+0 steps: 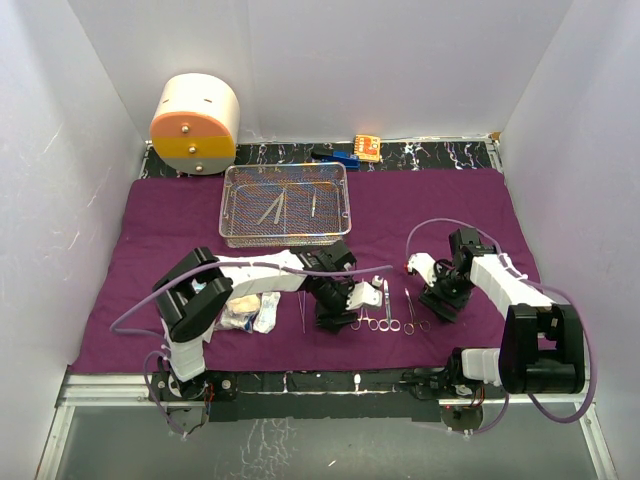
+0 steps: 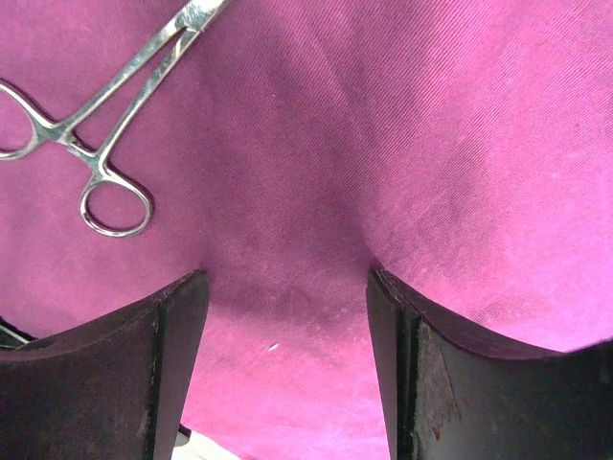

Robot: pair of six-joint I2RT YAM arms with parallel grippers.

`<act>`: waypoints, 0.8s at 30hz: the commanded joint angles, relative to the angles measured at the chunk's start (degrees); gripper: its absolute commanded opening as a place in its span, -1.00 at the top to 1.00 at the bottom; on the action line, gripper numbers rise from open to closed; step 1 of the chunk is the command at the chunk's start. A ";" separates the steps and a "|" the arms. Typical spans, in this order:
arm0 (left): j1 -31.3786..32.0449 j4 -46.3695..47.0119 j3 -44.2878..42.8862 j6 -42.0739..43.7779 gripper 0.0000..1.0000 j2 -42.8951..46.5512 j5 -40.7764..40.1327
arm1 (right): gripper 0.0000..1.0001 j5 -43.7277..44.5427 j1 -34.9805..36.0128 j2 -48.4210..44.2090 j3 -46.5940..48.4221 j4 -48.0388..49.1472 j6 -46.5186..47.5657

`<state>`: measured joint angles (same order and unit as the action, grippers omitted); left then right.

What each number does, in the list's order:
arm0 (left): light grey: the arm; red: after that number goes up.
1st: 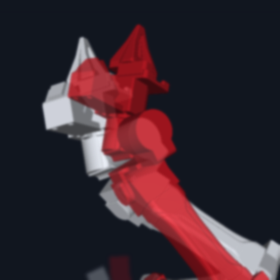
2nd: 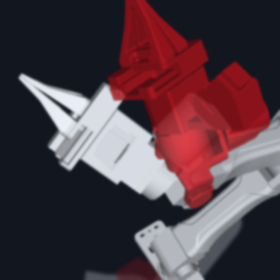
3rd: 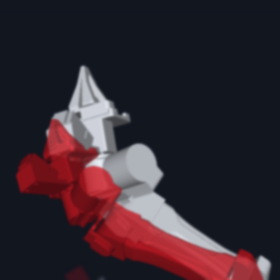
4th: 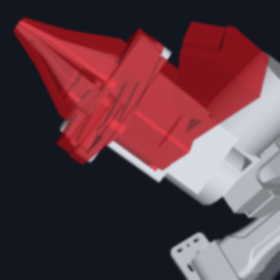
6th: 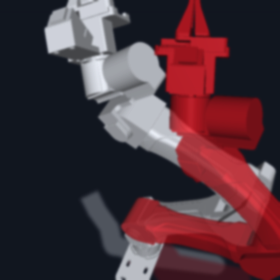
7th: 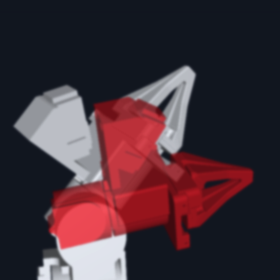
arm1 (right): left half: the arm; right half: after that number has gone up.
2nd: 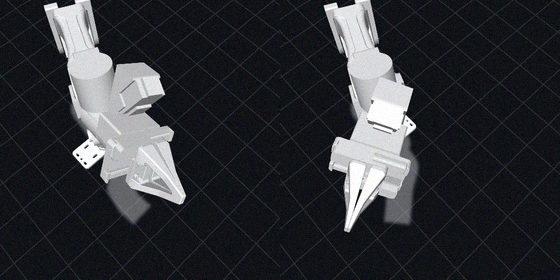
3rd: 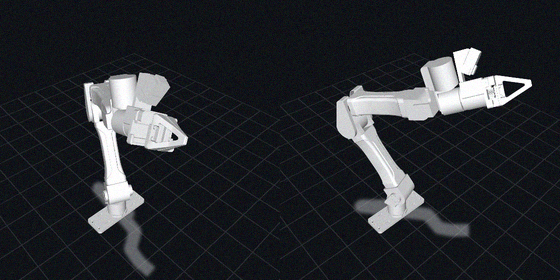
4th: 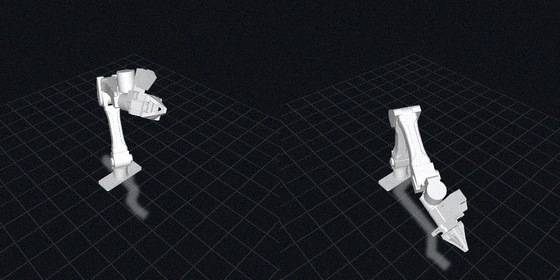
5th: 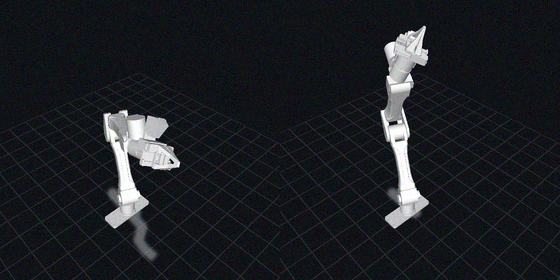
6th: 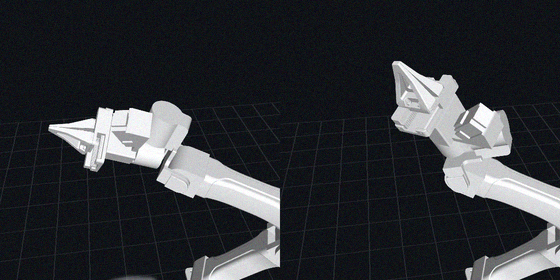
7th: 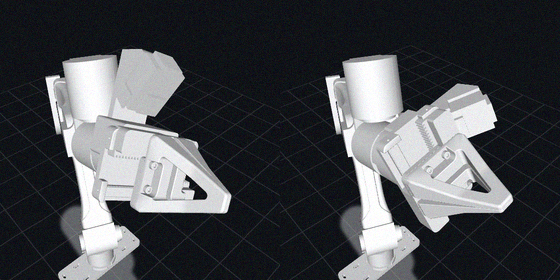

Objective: Open and lay out the surgical kit
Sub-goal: Adjust the medical item in the surgical kit.

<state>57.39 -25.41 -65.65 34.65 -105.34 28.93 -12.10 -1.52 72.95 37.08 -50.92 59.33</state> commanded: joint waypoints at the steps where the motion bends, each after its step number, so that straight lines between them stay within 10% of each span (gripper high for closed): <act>1: 1.70 -4.44 3.26 1.03 -0.03 0.88 1.11 | -0.31 -4.22 -0.15 0.24 4.65 -1.39 -2.29; 24: 3.52 -8.97 -8.45 -0.74 -0.11 0.33 1.45 | -0.24 -17.22 -0.07 -0.65 7.14 3.63 -9.37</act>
<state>60.51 -29.89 -69.04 34.79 -105.69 26.70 -24.14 -1.52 74.15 44.03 -51.75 52.36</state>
